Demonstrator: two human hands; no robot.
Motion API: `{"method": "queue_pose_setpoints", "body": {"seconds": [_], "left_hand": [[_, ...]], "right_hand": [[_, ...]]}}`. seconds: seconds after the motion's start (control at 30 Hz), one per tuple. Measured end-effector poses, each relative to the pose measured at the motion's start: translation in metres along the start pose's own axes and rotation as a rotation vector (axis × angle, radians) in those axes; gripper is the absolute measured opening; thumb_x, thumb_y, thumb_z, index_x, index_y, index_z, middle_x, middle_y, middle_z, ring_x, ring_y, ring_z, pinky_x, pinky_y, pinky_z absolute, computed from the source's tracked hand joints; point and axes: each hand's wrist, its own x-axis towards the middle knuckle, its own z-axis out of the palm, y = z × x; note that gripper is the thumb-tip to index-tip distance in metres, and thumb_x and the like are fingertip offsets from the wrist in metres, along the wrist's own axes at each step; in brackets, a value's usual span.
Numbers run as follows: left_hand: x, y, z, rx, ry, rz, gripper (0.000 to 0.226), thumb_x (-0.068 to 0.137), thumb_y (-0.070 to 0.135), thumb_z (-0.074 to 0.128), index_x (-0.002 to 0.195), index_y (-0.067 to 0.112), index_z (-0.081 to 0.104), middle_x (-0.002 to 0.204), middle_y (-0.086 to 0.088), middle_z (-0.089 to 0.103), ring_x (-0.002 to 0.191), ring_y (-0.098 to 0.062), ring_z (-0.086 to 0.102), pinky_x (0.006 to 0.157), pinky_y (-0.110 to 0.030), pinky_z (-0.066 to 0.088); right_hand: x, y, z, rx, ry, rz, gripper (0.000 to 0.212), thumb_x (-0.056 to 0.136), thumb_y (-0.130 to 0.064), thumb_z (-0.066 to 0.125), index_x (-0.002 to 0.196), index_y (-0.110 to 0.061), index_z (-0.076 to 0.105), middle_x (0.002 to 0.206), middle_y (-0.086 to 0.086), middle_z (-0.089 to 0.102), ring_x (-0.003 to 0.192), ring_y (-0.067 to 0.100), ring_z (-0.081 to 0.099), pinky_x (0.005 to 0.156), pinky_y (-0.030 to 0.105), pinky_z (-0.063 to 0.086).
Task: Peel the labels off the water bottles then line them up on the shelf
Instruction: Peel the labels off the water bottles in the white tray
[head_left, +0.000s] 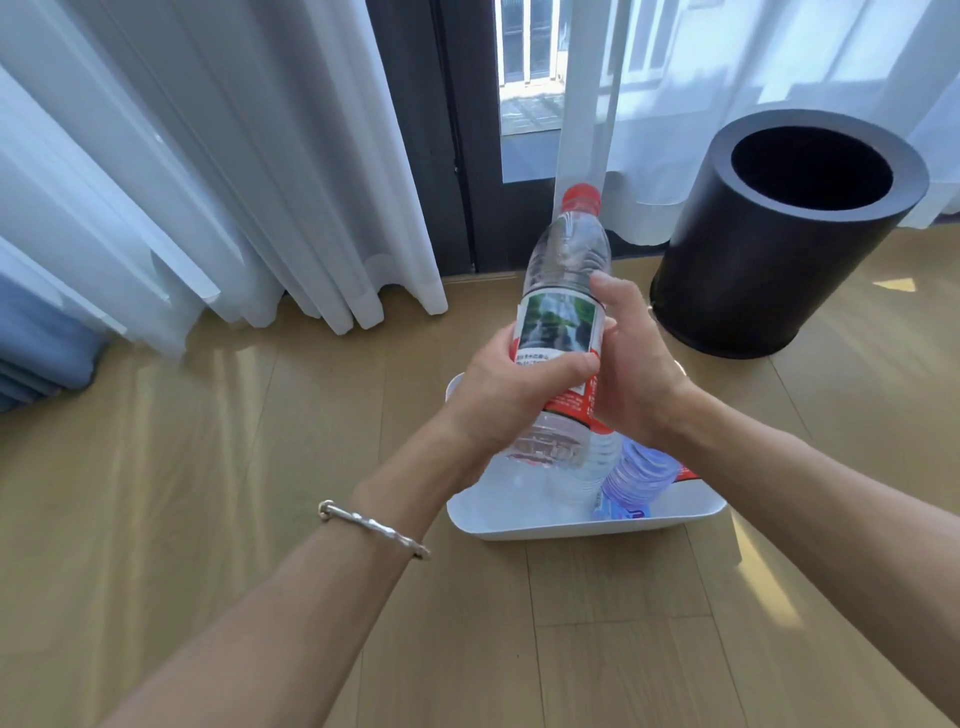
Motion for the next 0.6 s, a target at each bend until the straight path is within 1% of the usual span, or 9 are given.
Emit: {"method": "queue_pose_setpoints", "body": {"seconds": [0.03,0.1,0.17,0.23,0.27,0.33,0.43,0.53,0.6], "left_hand": [[0.0,-0.001,0.001,0.085,0.066,0.039,0.044,0.076,0.025,0.078,0.114,0.019,0.055,0.091,0.0,0.069,0.07,-0.01,0.07,0.066,-0.028,0.059],[0.0,-0.005,0.002,0.296,0.224,0.117,0.053,0.075,0.033,0.079,0.119,0.027,0.05,0.092,0.01,0.066,0.073,-0.003,0.067,0.065,-0.023,0.059],[-0.001,-0.009,0.004,0.444,0.343,0.161,0.071,0.071,0.047,0.076,0.131,0.032,0.042,0.097,0.013,0.064,0.08,-0.003,0.066,0.071,-0.029,0.06],[-0.001,-0.011,0.005,0.561,0.394,0.19,0.086,0.071,0.06,0.068,0.143,0.033,0.029,0.107,0.01,0.062,0.093,-0.011,0.064,0.079,-0.038,0.058],[-0.002,-0.011,0.004,0.623,0.395,0.204,0.089,0.075,0.063,0.063,0.147,0.033,0.021,0.112,0.006,0.06,0.098,-0.015,0.062,0.082,-0.04,0.056],[-0.004,-0.01,0.003,0.723,0.376,0.251,0.082,0.085,0.063,0.052,0.152,0.031,0.014,0.114,0.001,0.058,0.1,-0.017,0.06,0.085,-0.041,0.054],[-0.004,-0.007,0.004,0.734,0.371,0.298,0.074,0.089,0.067,0.034,0.151,0.03,0.018,0.112,0.001,0.059,0.096,-0.016,0.062,0.081,-0.043,0.055],[0.005,-0.009,0.004,0.692,0.384,0.253,0.079,0.086,0.074,0.027,0.148,0.026,0.026,0.113,0.0,0.059,0.101,-0.019,0.061,0.084,-0.045,0.054],[0.006,-0.01,0.004,0.689,0.395,0.259,0.082,0.082,0.08,0.022,0.141,0.024,0.036,0.109,0.0,0.061,0.099,-0.021,0.062,0.082,-0.048,0.054]], "right_hand": [[0.002,0.001,0.001,-0.04,0.039,-0.011,0.066,0.091,-0.054,0.037,0.123,-0.001,0.057,0.104,0.018,0.066,0.093,0.03,0.066,0.08,0.037,0.056],[0.005,0.0,0.006,-0.095,0.081,-0.022,0.062,0.092,-0.054,0.044,0.125,-0.003,0.058,0.109,0.019,0.069,0.096,0.031,0.068,0.083,0.039,0.056],[0.006,-0.001,0.014,-0.106,0.102,-0.041,0.056,0.092,-0.051,0.05,0.123,-0.005,0.058,0.109,0.019,0.07,0.092,0.03,0.07,0.081,0.039,0.058],[0.008,-0.002,0.019,-0.12,0.107,-0.094,0.052,0.091,-0.048,0.056,0.121,-0.005,0.056,0.102,0.017,0.07,0.086,0.028,0.07,0.076,0.036,0.059],[0.008,-0.003,0.02,-0.127,0.097,-0.111,0.05,0.089,-0.047,0.058,0.118,-0.006,0.056,0.099,0.015,0.069,0.084,0.028,0.07,0.075,0.036,0.059],[0.007,-0.005,0.018,-0.093,0.079,-0.108,0.048,0.085,-0.047,0.062,0.113,-0.009,0.059,0.096,0.013,0.069,0.085,0.027,0.069,0.08,0.038,0.059],[0.004,-0.004,0.013,0.009,0.068,-0.107,0.051,0.082,-0.045,0.064,0.116,-0.007,0.06,0.098,0.013,0.068,0.089,0.028,0.068,0.085,0.04,0.057],[0.004,0.004,0.014,-0.006,0.06,-0.206,0.029,0.085,-0.038,0.068,0.099,-0.012,0.064,0.088,0.011,0.067,0.083,0.027,0.067,0.081,0.041,0.057],[0.004,0.006,0.016,-0.023,0.103,-0.245,0.038,0.077,-0.039,0.073,0.101,-0.011,0.063,0.087,0.011,0.067,0.082,0.028,0.067,0.08,0.042,0.055]]}}
